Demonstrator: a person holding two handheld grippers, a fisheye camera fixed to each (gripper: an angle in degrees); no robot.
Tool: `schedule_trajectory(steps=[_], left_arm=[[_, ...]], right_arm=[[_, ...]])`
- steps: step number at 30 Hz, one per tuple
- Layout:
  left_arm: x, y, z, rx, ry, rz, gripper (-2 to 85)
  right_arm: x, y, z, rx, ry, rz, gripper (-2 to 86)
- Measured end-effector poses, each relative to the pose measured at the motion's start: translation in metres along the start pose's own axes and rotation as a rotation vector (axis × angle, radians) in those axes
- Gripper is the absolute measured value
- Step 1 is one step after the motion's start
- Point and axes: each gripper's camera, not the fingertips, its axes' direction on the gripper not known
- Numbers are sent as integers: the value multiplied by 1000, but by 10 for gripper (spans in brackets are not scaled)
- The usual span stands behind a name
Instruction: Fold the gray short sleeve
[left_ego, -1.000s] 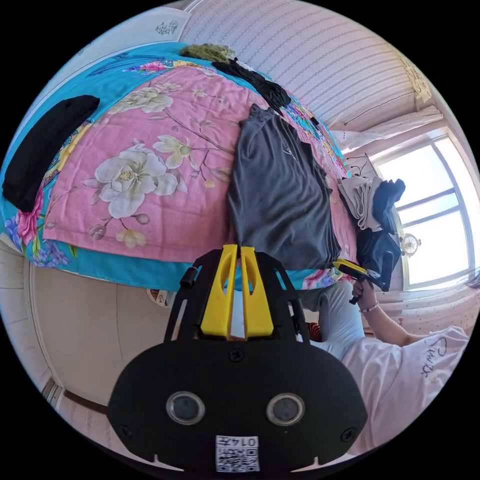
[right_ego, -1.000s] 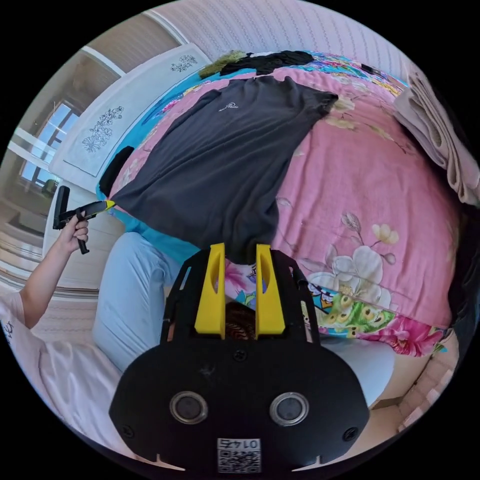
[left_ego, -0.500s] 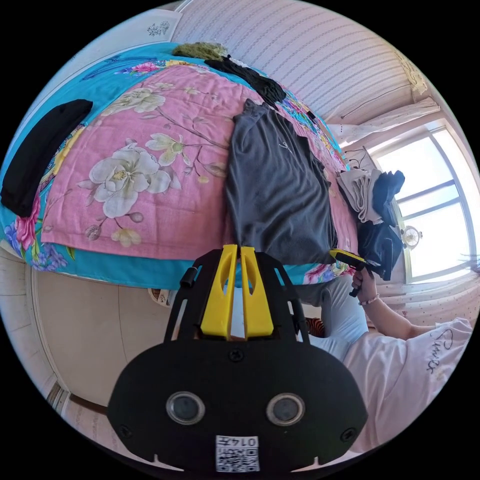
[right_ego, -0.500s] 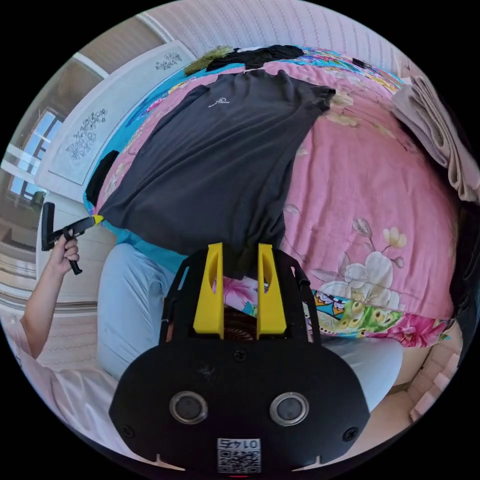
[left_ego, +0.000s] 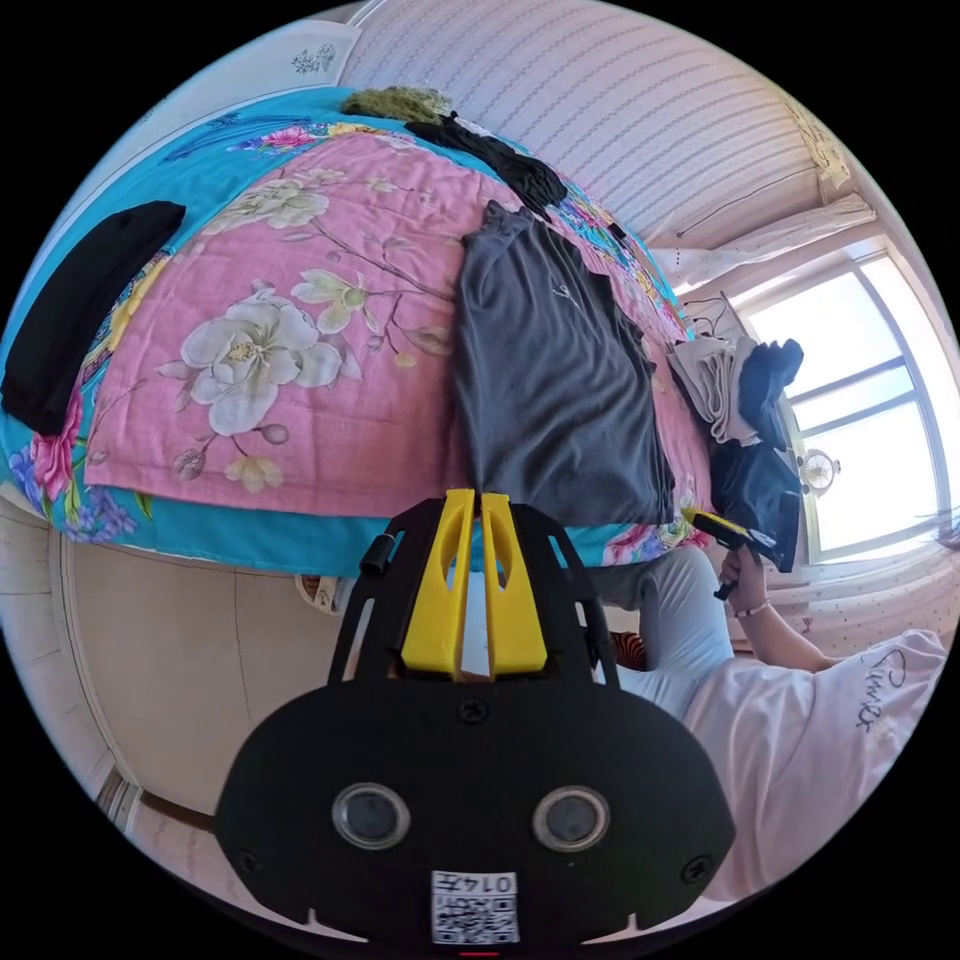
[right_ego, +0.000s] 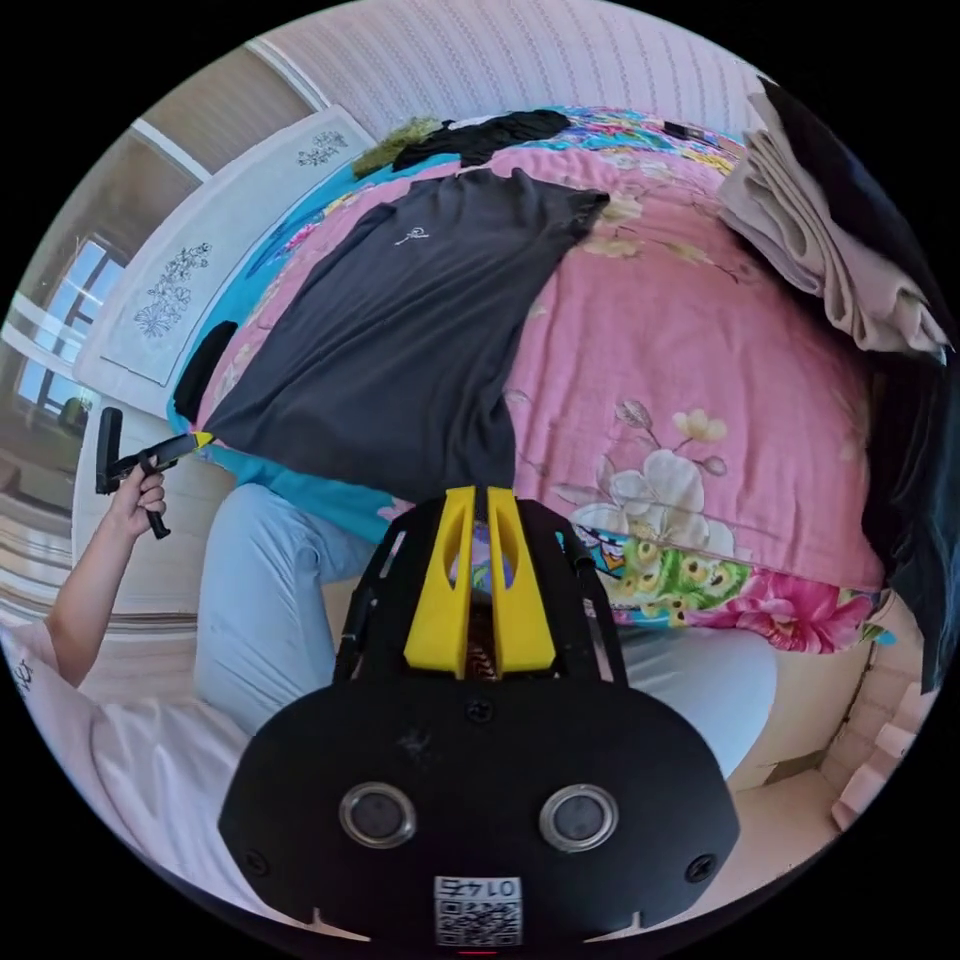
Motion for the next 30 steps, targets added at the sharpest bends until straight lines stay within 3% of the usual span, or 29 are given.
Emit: schedule_trajectory(steps=[4, 6, 8, 11, 20, 30], left_arm=[[1, 3, -1, 0, -11, 3, -10], [1, 5, -2, -1, -10, 1, -10], [1, 7, -3, 0, -7, 4, -10], [2, 7, -4, 6, 19, 12, -9], [13, 5, 22, -75, -47, 35, 30], [18, 10, 31, -121, -175, 90, 75]], right_arm=[[-26, -18, 26, -34, 53, -50, 103], [-21, -23, 43, -87, 29, -24, 87], [-12, -20, 34, -74, 28, -6, 24], [10, -6, 0, 4, -37, 27, 8], [95, 16, -13, 22, -168, 193, 4], [121, 20, -2, 36, -132, 233, 4]])
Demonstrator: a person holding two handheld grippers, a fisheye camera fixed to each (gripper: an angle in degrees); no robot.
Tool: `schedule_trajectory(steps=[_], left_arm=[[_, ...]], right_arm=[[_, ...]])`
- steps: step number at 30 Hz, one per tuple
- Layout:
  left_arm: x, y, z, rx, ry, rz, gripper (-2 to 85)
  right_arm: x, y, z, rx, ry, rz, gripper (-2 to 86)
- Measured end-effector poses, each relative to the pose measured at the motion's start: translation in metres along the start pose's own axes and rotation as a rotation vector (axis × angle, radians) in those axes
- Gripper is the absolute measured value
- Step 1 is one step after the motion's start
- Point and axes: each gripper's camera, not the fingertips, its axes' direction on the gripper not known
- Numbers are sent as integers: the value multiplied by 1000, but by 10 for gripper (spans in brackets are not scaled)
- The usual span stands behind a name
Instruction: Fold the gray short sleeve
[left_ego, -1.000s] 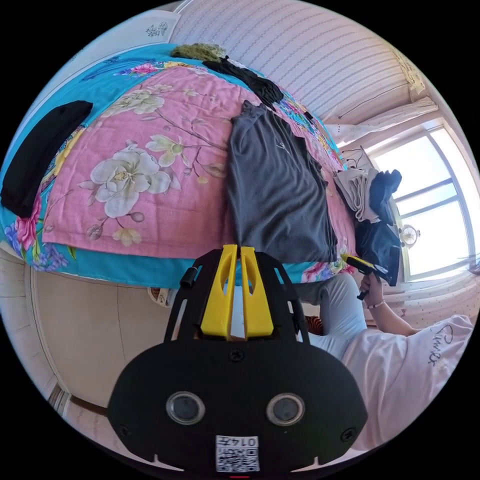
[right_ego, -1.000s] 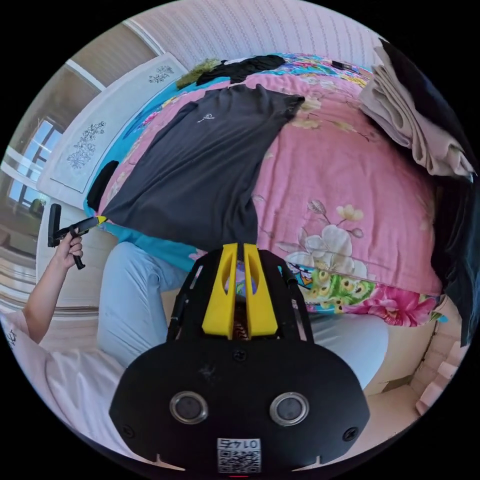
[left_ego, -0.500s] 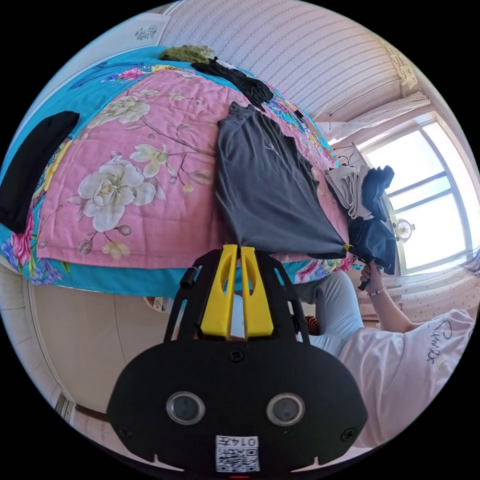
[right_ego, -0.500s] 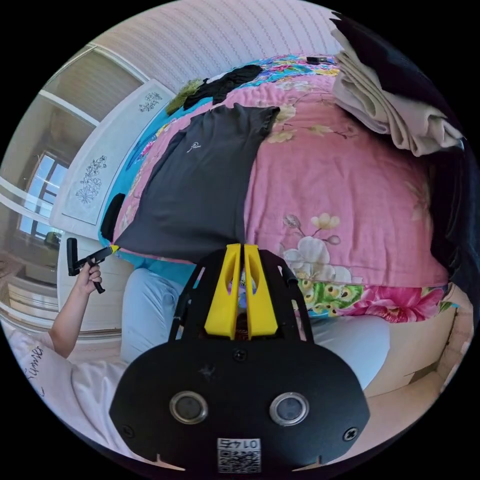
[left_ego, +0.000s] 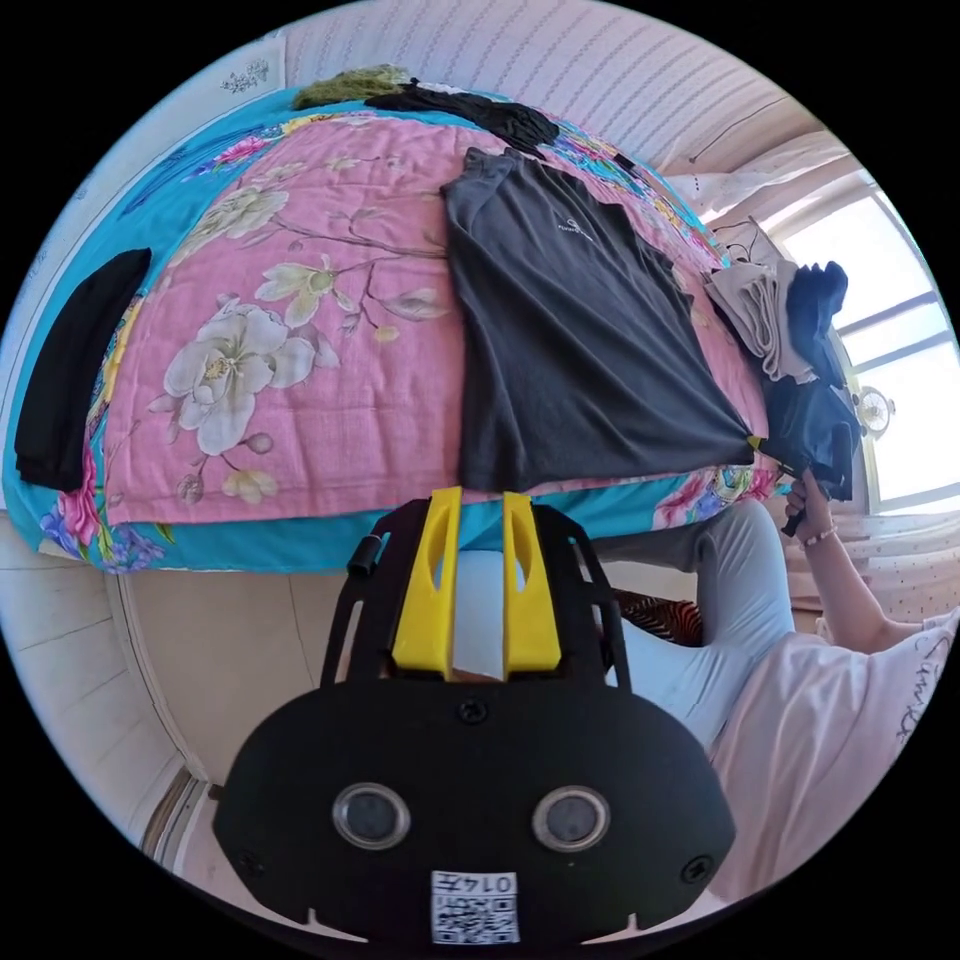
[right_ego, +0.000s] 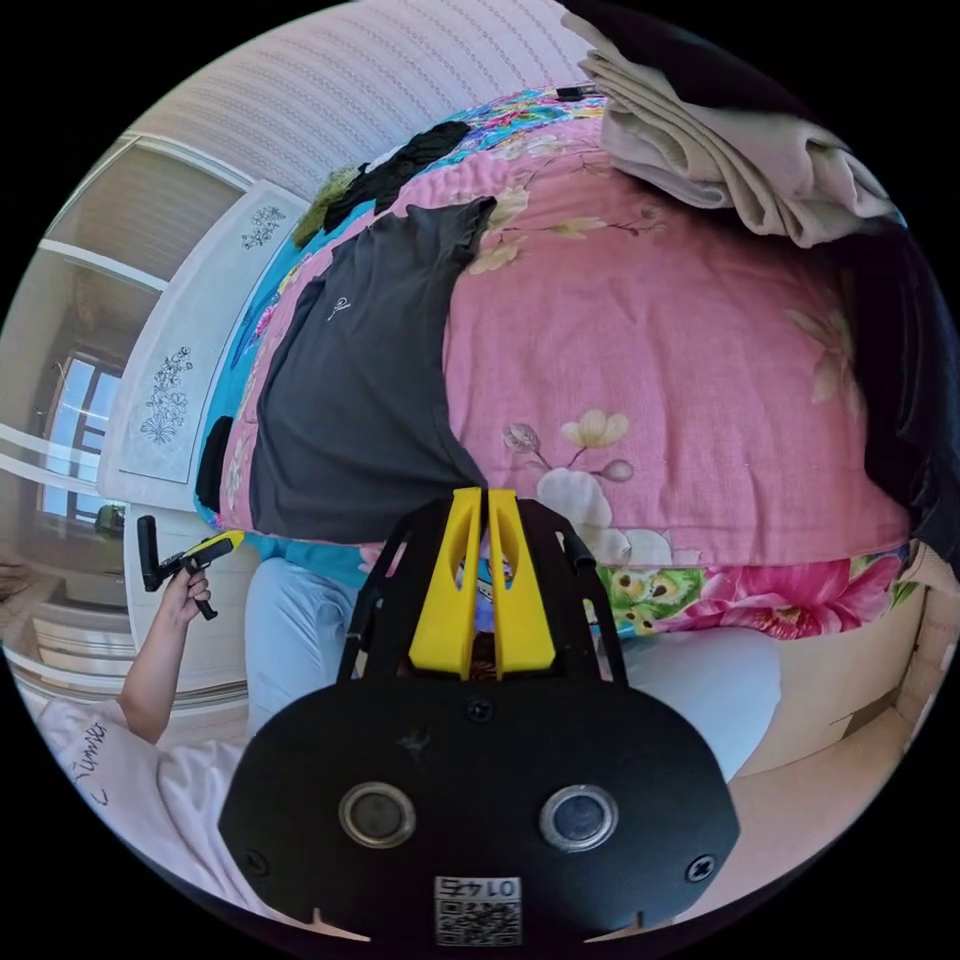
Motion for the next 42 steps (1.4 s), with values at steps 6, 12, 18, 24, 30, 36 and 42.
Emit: schedule_trajectory(steps=[6, 12, 18, 24, 30, 36, 42], left_arm=[[2, -23, 29, -10, -3, -40, 73], [-2, -15, 18, 17, -12, 3, -5], [-26, 17, -59, 219, 218, -49, -10], [-64, 48, -45, 146, 311, -160, -10], [-64, 47, 6, 43, 251, -218, -10], [-54, 41, -11, 64, 123, -152, -10], [-19, -16, -26, 88, -99, 84, -8]], right_arm=[[6, -4, 8, -2, 2, -3, 4], [8, -8, 8, 5, -22, -33, 3], [21, -14, -18, 38, -229, -34, 3], [24, -13, -30, -61, -281, -93, 3], [30, -12, 50, -231, -190, -26, 3], [22, -13, 80, -216, -140, -4, 5], [5, -33, 73, -135, -39, -105, 8]])
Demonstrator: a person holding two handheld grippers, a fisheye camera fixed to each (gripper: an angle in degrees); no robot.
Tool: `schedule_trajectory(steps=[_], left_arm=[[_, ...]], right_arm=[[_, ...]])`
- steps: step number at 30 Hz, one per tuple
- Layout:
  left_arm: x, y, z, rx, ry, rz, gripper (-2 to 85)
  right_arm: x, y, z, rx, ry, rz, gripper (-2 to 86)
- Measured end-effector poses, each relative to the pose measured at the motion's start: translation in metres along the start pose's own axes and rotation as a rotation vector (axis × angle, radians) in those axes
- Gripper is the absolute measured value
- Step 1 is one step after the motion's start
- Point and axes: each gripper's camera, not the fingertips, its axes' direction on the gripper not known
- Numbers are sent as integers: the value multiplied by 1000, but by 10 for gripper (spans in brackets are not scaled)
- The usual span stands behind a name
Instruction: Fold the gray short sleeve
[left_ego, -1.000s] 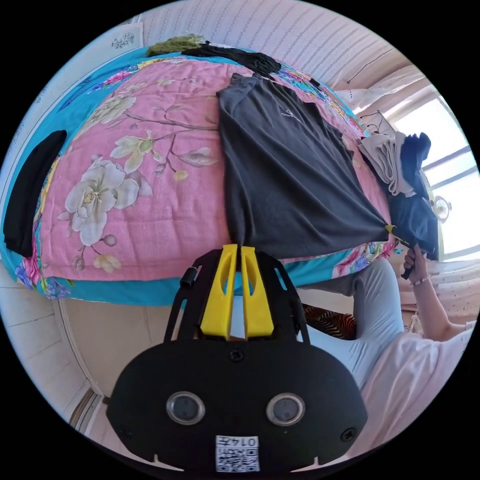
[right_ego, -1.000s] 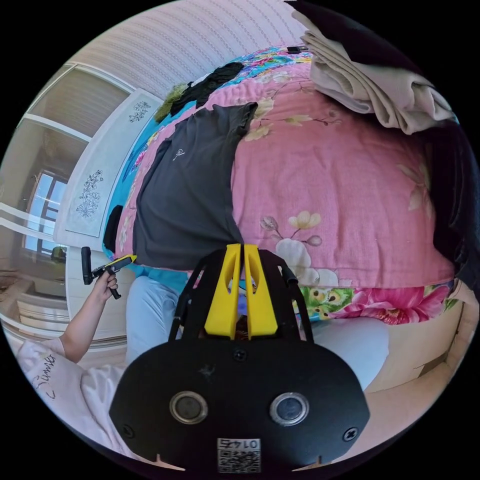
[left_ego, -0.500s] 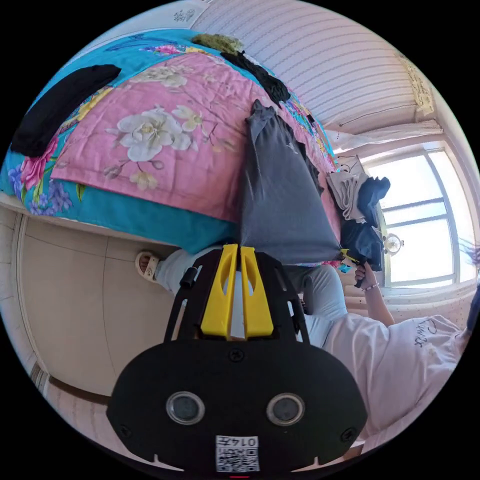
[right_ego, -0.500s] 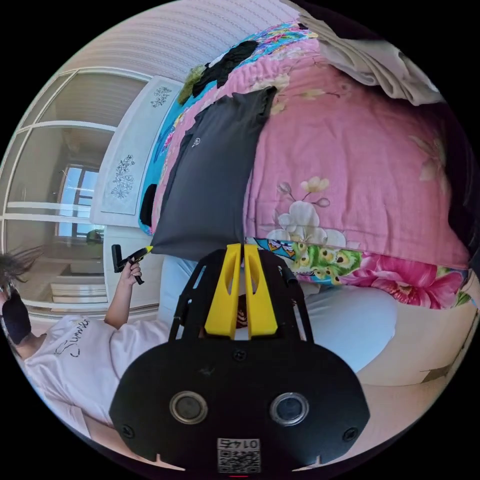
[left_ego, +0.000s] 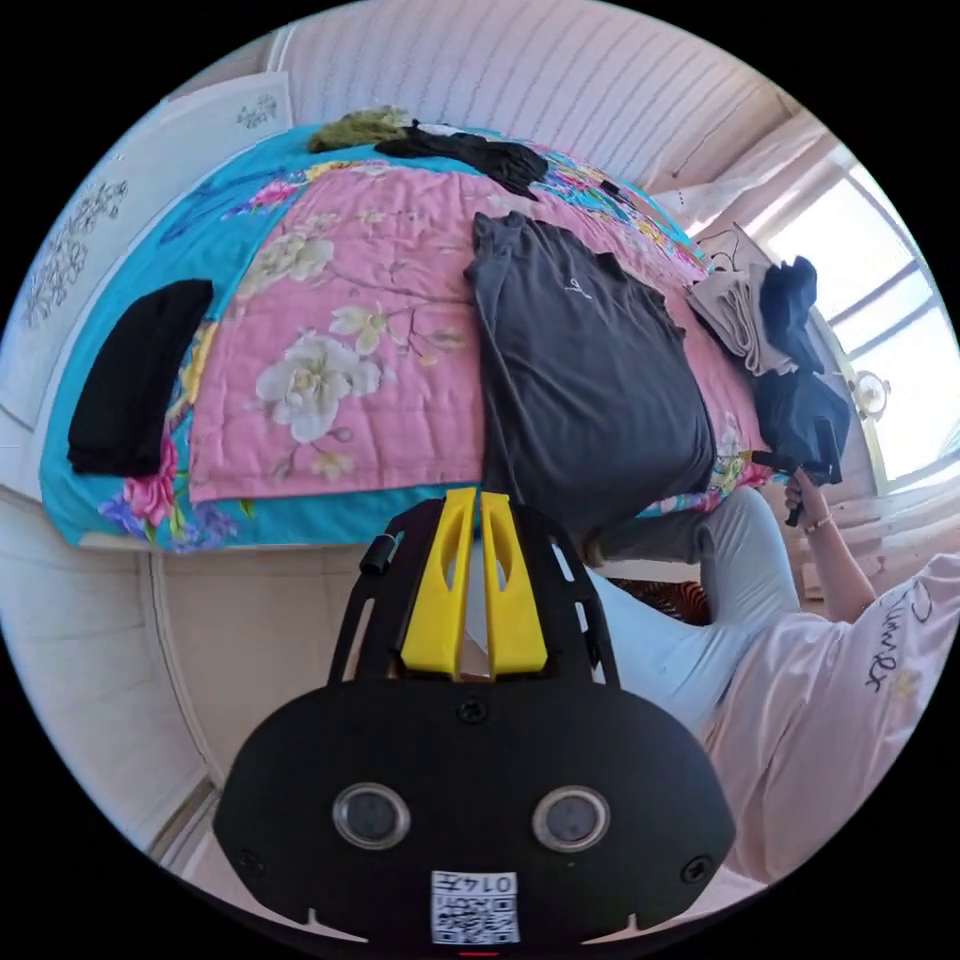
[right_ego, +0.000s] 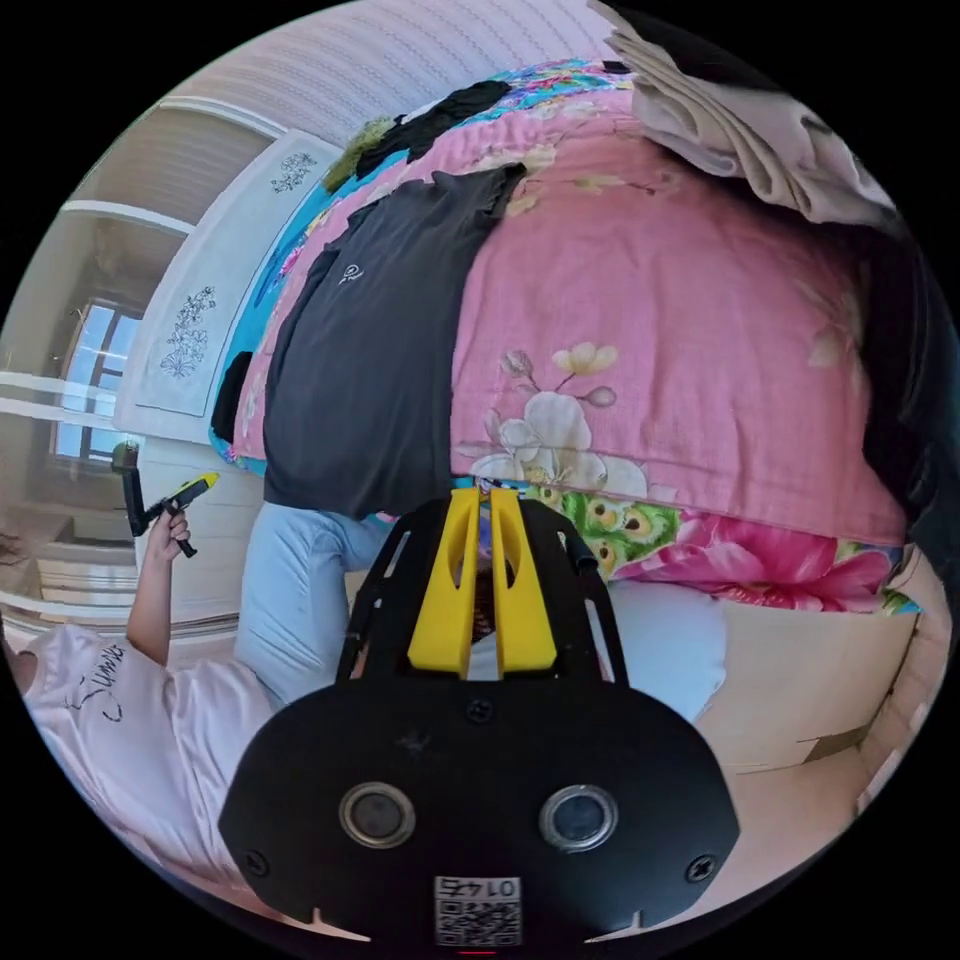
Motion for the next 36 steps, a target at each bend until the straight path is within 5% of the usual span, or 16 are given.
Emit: schedule_trajectory(steps=[9, 17, 22, 30, 36], left_arm=[[-6, -187, 98, 81, -62, 30, 55], [-29, -244, 167, -22, 90, -71, 56], [-39, -248, 174, 3, 155, -132, 35], [-54, -249, 156, 184, 85, -265, 28], [-70, -244, 219, 91, 38, -453, 40]], right_arm=[[-127, -232, 57, 37, -59, -464, 19], [-315, -414, 176, -42, -63, -728, 66], [-353, -455, 271, -261, 23, -659, 38], [-437, -498, 265, -157, -130, -805, 14], [-491, -505, 369, -351, 46, -909, 8]])
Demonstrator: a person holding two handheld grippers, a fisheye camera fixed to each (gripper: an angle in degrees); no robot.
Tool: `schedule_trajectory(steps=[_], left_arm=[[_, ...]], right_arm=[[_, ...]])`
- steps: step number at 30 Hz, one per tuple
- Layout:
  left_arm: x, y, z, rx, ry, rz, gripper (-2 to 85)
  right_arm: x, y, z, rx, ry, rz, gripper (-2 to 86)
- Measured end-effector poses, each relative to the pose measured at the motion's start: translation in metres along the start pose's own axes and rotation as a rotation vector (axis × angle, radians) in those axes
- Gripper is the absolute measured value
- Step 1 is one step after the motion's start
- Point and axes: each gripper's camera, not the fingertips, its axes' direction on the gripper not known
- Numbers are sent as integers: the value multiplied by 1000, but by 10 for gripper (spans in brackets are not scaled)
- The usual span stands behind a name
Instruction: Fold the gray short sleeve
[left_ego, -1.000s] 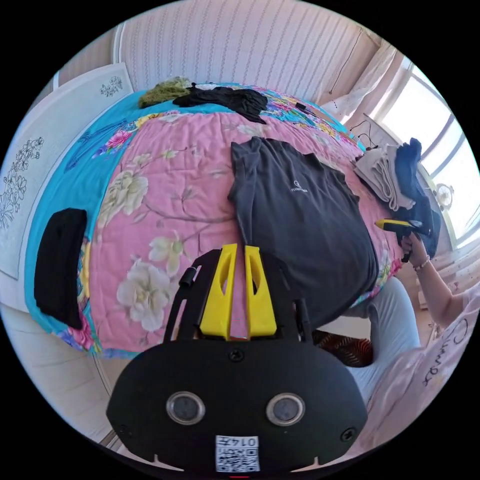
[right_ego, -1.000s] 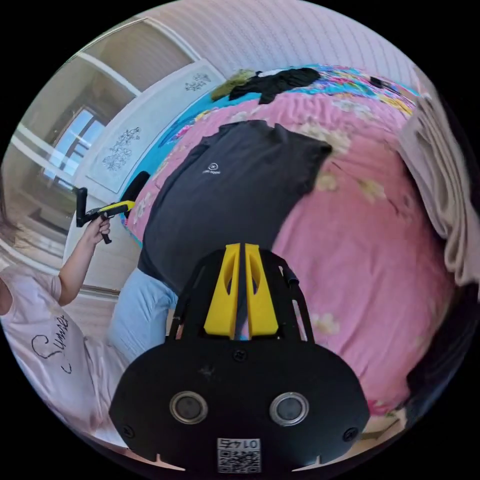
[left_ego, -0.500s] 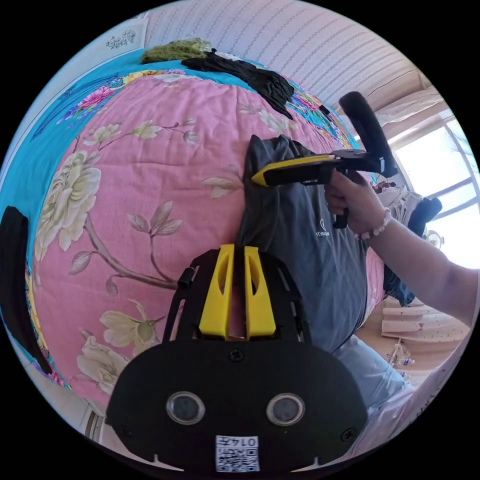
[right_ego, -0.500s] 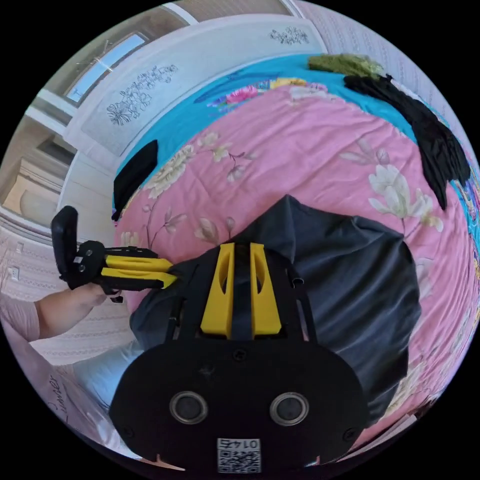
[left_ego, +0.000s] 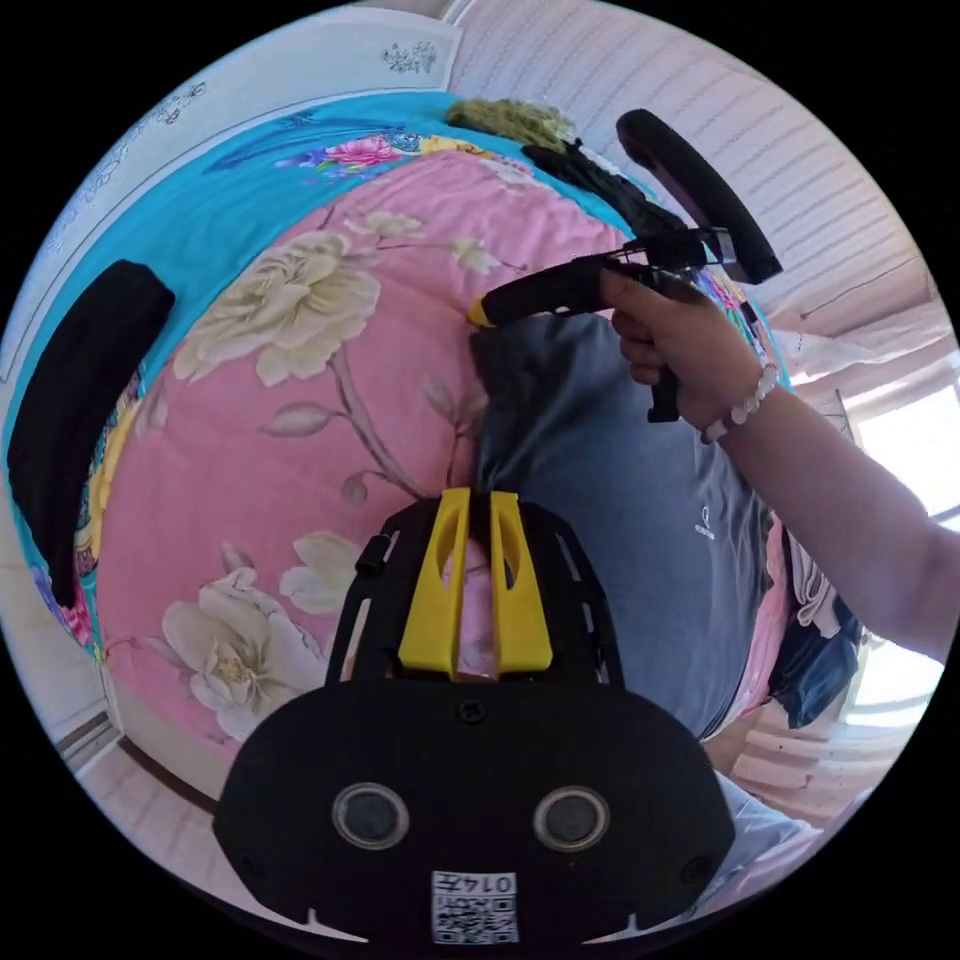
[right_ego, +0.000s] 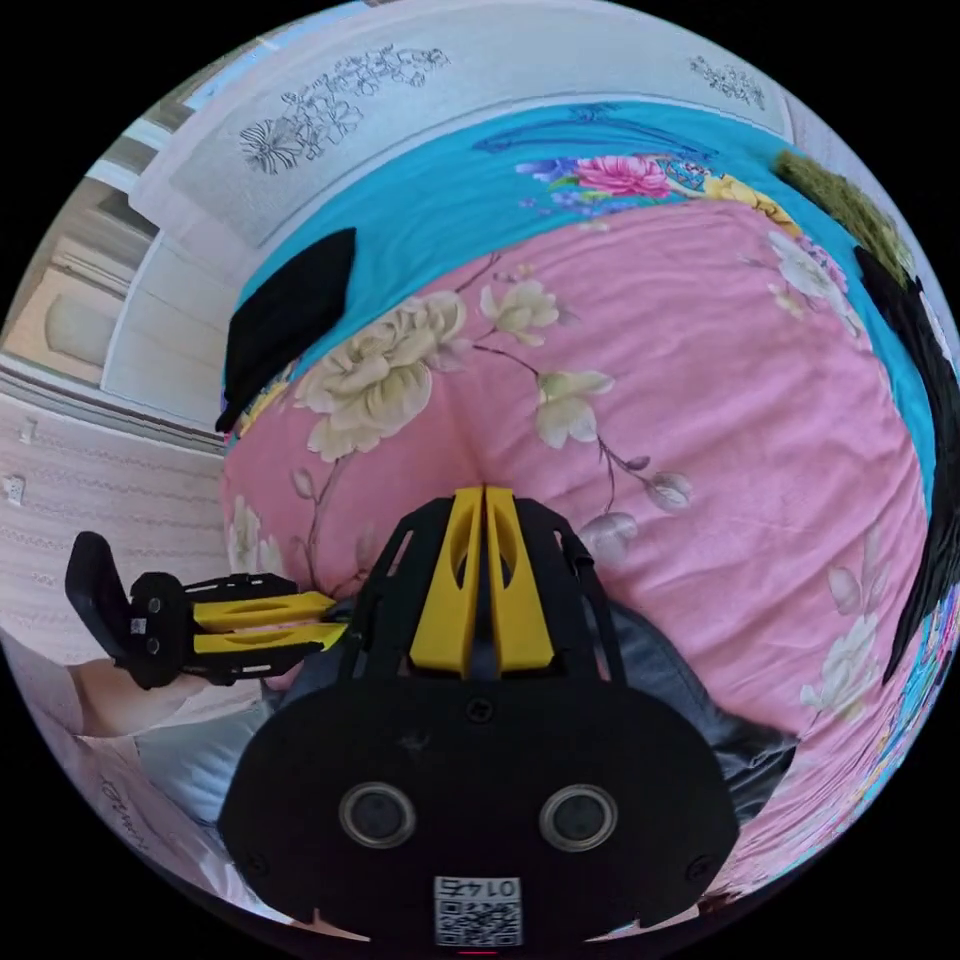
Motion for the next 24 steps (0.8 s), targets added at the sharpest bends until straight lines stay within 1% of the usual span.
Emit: schedule_trajectory(steps=[1, 3, 4, 6, 9, 11, 12, 14, 15, 16, 17, 18, 20, 22, 24], left_arm=[[-1, 0, 3, 5, 14, -13, 40], [-1, -3, 9, -1, 52, -51, 46], [0, -3, 10, 0, 54, -60, 47], [8, -4, 5, 20, 45, -57, 43], [30, -6, -7, 59, 9, 8, 40], [50, -10, -7, 59, -22, 77, 40], [68, -13, -4, 50, -33, 134, 39], [99, -18, 7, 34, -26, 231, 39], [124, -21, 18, 21, -11, 299, 39], [137, -22, 24, 17, -4, 331, 39], [164, -24, 39, 8, 21, 390, 39], [193, -26, 57, -12, 60, 443, 39], [238, -28, 87, -51, 133, 511, 40], [286, -30, 114, -79, 193, 589, 40], [354, -31, 150, -121, 230, 701, 42]], right_arm=[[1, -3, 14, -30, 31, 17, 13], [1, -1, 9, -19, 33, 5, 33], [1, 3, -2, 6, 17, -14, 56], [8, 21, -25, 83, -28, -16, 69], [35, 84, -69, 239, -141, 75, 77], [59, 166, -91, 356, -182, 207, 76], [64, 189, -94, 375, -179, 247, 74], [82, 286, -98, 385, -129, 433, 71], [86, 310, -98, 380, -116, 489, 70], [92, 360, -99, 383, -93, 595, 70], [95, 409, -100, 389, -69, 703, 69], [96, 432, -101, 394, -55, 753, 69], [96, 510, -101, 384, -6, 926, 69], [95, 553, -98, 374, -3, 1015, 70], [92, 584, -94, 388, -23, 1062, 70]])
